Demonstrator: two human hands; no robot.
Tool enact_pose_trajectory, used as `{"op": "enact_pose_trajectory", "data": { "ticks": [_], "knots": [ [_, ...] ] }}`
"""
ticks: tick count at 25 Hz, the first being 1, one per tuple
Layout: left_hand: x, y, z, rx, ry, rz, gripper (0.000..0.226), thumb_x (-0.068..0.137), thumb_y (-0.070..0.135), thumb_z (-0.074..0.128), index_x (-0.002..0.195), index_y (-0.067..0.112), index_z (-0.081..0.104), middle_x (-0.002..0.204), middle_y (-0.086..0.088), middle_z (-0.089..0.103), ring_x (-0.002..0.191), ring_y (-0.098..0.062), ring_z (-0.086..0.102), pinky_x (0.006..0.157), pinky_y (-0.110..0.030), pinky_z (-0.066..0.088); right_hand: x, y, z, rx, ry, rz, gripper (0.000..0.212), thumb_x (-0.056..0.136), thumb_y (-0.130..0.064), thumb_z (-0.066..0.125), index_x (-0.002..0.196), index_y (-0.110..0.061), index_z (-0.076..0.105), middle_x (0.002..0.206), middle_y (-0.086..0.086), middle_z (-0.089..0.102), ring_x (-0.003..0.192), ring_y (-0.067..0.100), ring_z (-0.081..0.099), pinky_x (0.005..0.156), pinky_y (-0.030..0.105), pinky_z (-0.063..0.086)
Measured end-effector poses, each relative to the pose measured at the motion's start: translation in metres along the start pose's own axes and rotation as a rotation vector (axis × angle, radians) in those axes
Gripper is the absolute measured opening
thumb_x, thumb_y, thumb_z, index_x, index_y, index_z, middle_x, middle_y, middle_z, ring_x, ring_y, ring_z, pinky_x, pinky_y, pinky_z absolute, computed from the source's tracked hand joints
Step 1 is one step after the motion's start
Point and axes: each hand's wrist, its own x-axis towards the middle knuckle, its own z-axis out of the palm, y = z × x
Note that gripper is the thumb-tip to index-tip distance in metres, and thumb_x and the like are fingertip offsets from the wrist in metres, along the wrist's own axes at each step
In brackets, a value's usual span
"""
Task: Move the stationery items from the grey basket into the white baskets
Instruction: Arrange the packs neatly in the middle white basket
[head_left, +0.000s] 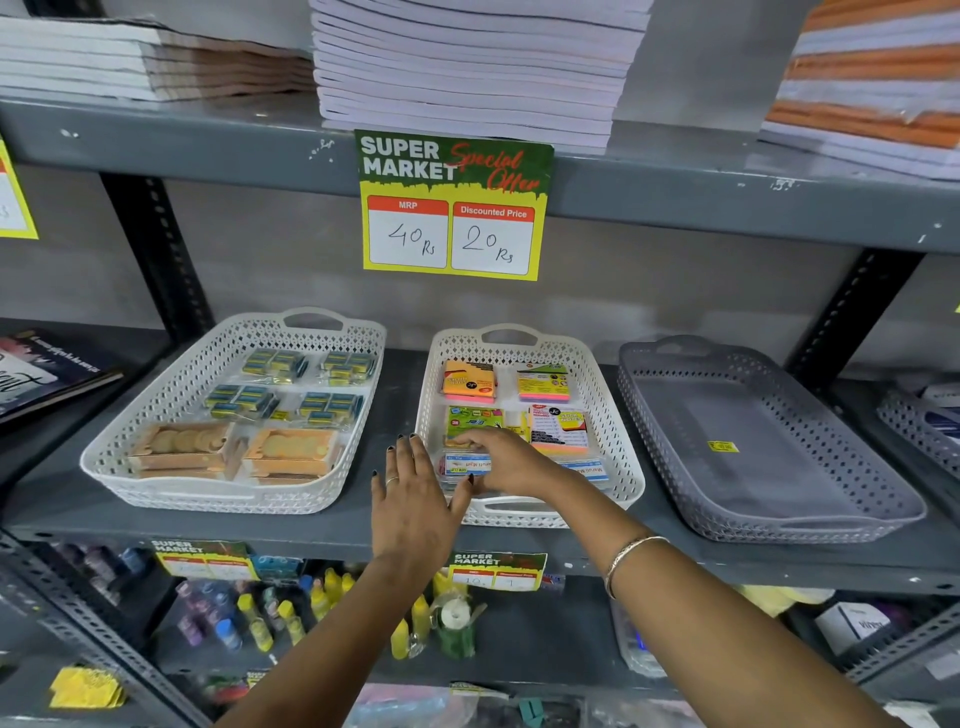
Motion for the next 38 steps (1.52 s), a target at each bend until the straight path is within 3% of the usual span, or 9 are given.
{"op": "enact_pose_trajectory", "data": {
  "ticks": [18, 22, 24, 27, 32, 38],
  "knots": [
    [0.0, -0.001, -0.002, 0.017, -0.024, 0.011, 0.079, 0.092, 0.055, 0.027, 0.147, 0.005, -0.003, 0.159, -0.011, 0.003, 0.147, -0.025, 0.002, 0.119, -0.047, 0.011, -0.004, 0.0, -0.007, 0.023, 0.003, 0.025, 0.065, 0.079, -0.012, 0.075, 0.137, -0.006, 0.048, 0.136, 0.014, 0.054, 0.128, 0.024, 0.05, 0.103, 0.033, 0.042],
    [0.021, 0.0, -0.017, 0.103, 0.022, 0.205, 0.074, 0.092, 0.049, 0.039, 0.147, 0.01, 0.01, 0.159, -0.006, 0.01, 0.147, -0.022, 0.004, 0.118, -0.047, 0.001, -0.015, 0.021, -0.04, 0.057, 0.058, 0.127, 0.061, 0.082, -0.014, 0.073, 0.136, -0.006, 0.048, 0.135, 0.014, 0.054, 0.127, 0.026, 0.051, 0.096, 0.027, 0.04],
    [0.04, 0.003, -0.024, 0.122, -0.05, 0.346, 0.068, 0.089, 0.042, 0.052, 0.144, 0.011, 0.026, 0.154, -0.007, 0.027, 0.142, -0.023, 0.024, 0.117, -0.043, 0.015, -0.022, 0.036, -0.055, -0.057, 0.019, 0.194, 0.056, 0.085, -0.017, 0.07, 0.135, -0.005, 0.049, 0.136, 0.014, 0.054, 0.128, 0.027, 0.05, 0.1, 0.031, 0.041],
    [0.06, 0.01, -0.025, 0.171, -0.312, 0.417, 0.061, 0.082, 0.036, 0.064, 0.134, 0.012, 0.042, 0.139, -0.009, 0.047, 0.124, -0.026, 0.047, 0.105, -0.039, 0.039, -0.035, 0.046, -0.06, -0.294, -0.165, 0.271, 0.061, 0.086, -0.023, 0.068, 0.14, -0.008, 0.043, 0.144, 0.012, 0.046, 0.131, 0.028, 0.046, 0.106, 0.033, 0.039],
    [0.073, 0.014, -0.015, 0.239, -0.413, 0.45, 0.054, 0.08, 0.029, 0.068, 0.127, 0.014, 0.046, 0.133, -0.011, 0.054, 0.117, -0.03, 0.054, 0.096, -0.037, 0.044, -0.044, 0.052, -0.044, -0.483, -0.134, 0.296, 0.058, 0.088, -0.03, 0.063, 0.14, -0.017, 0.041, 0.145, 0.01, 0.047, 0.129, 0.03, 0.047, 0.102, 0.039, 0.044],
    [0.075, 0.013, -0.013, 0.186, -0.421, 0.459, 0.051, 0.08, 0.022, 0.069, 0.124, 0.012, 0.047, 0.129, -0.012, 0.056, 0.112, -0.03, 0.057, 0.094, -0.034, 0.045, -0.042, 0.054, -0.041, -0.48, -0.081, 0.277, 0.057, 0.086, -0.043, 0.063, 0.134, -0.018, 0.047, 0.139, 0.01, 0.053, 0.124, 0.032, 0.051, 0.095, 0.037, 0.047]
  ]
}}
